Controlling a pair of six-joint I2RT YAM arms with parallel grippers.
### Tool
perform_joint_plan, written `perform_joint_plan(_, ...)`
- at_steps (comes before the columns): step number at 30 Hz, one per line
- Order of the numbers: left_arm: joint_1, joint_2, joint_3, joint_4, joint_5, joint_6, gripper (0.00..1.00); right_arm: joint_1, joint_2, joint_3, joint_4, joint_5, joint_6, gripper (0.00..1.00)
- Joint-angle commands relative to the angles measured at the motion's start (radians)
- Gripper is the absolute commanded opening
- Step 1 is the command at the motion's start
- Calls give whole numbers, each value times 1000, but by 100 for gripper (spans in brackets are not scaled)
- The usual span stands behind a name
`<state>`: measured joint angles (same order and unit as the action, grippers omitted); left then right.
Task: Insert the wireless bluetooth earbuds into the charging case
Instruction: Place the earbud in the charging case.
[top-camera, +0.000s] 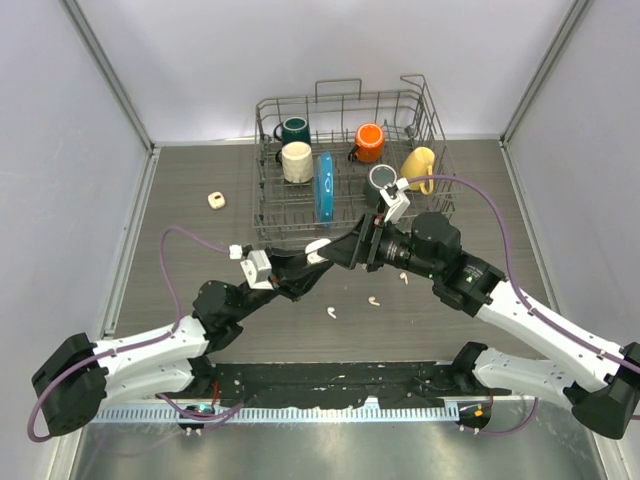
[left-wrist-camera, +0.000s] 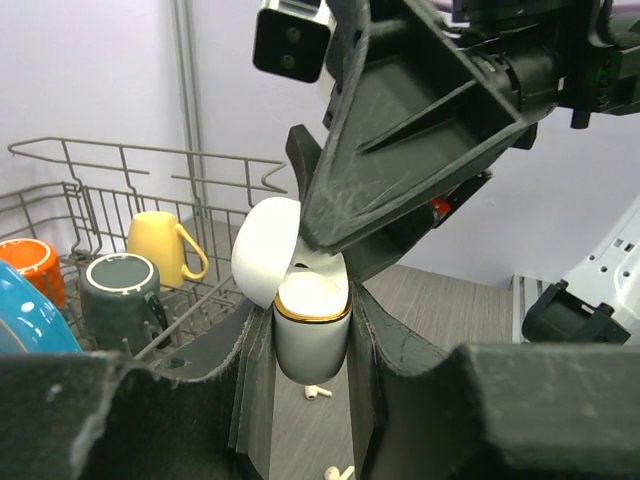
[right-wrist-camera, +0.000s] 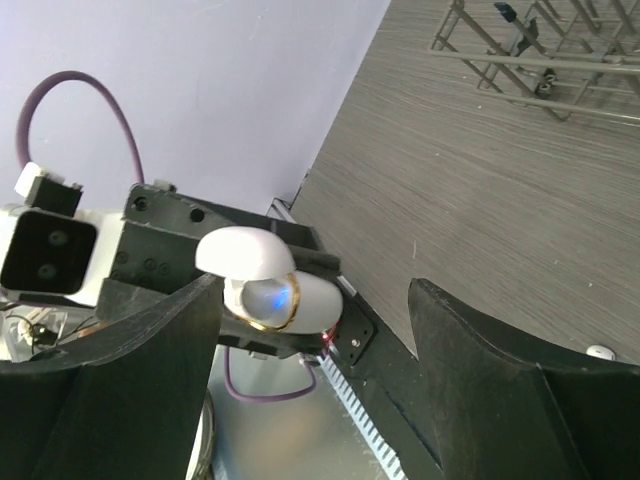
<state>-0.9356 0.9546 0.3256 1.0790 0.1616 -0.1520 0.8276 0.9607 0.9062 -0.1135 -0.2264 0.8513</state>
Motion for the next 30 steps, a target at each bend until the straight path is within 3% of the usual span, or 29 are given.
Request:
perform_joint_plan(1,0,-30,26,25,27,5,0,2,10,49,5,47,-29,80)
perform_joint_plan(14,0,-37,12,-11,70,-9,0,-1,13,59,28,71,-17,81)
perform_joint_plan(21,-2,-47,-10,-30,6,0,0,-4,-31,62,51,58,-20,81)
perform_joint_plan(27,-2,-62,-39,-22,-56,2,0,-4,-140,71,42,110,-55,80)
perform_joint_plan(30,0,-80,-49,-28,-73,6,0,-4,-174,76,-49,221,-78,81)
